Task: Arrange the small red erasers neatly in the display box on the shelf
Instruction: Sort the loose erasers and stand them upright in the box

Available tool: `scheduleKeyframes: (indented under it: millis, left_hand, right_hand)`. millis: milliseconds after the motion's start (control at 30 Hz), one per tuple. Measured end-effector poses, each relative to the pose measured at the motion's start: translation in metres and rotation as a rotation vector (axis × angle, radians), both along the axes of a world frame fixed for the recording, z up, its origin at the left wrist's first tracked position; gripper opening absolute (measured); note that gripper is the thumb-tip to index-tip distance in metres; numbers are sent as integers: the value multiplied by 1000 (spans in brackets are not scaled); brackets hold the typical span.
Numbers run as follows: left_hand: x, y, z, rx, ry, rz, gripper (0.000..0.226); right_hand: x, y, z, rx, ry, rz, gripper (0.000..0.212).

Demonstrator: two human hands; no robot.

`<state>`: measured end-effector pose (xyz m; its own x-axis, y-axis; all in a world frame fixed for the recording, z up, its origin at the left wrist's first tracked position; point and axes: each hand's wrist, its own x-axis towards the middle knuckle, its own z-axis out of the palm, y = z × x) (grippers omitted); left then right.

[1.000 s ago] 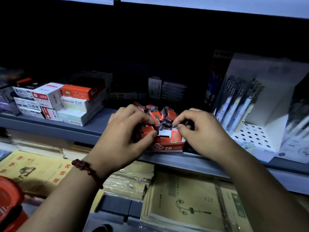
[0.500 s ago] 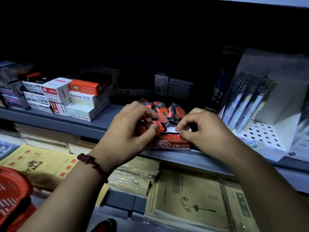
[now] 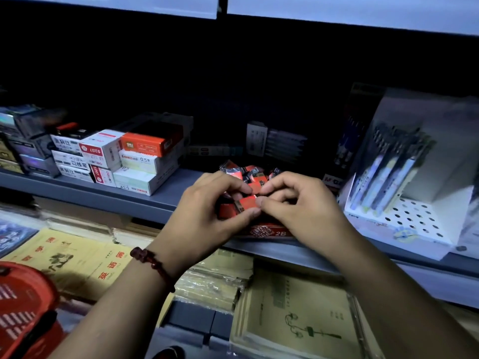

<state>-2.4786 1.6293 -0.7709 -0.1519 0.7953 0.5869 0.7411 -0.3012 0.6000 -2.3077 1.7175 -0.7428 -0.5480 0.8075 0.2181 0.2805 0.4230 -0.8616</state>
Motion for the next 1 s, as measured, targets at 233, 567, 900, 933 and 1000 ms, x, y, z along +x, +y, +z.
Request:
scheduleKeyframes:
  millis: [233,567,900,933,1000]
  left_hand:
    - [0,-2,3,-79,-171,-75,42]
    - [-7,2,1,11,-205,44,53]
    - [-2,3,-1,35,-122,83,34]
    - [1,4,0,39,-109,66,33]
    - [8,6,1,34,-57,50,27]
  right_hand:
    - [9,11,0,97,90,-80,16]
    - [33,23,6,244,-140,-82,22]
    - [39,30,7,264,-234,14,21]
    - [38,30,7,278,-248,24,22]
    - [37,30,7,288,-264,29,23]
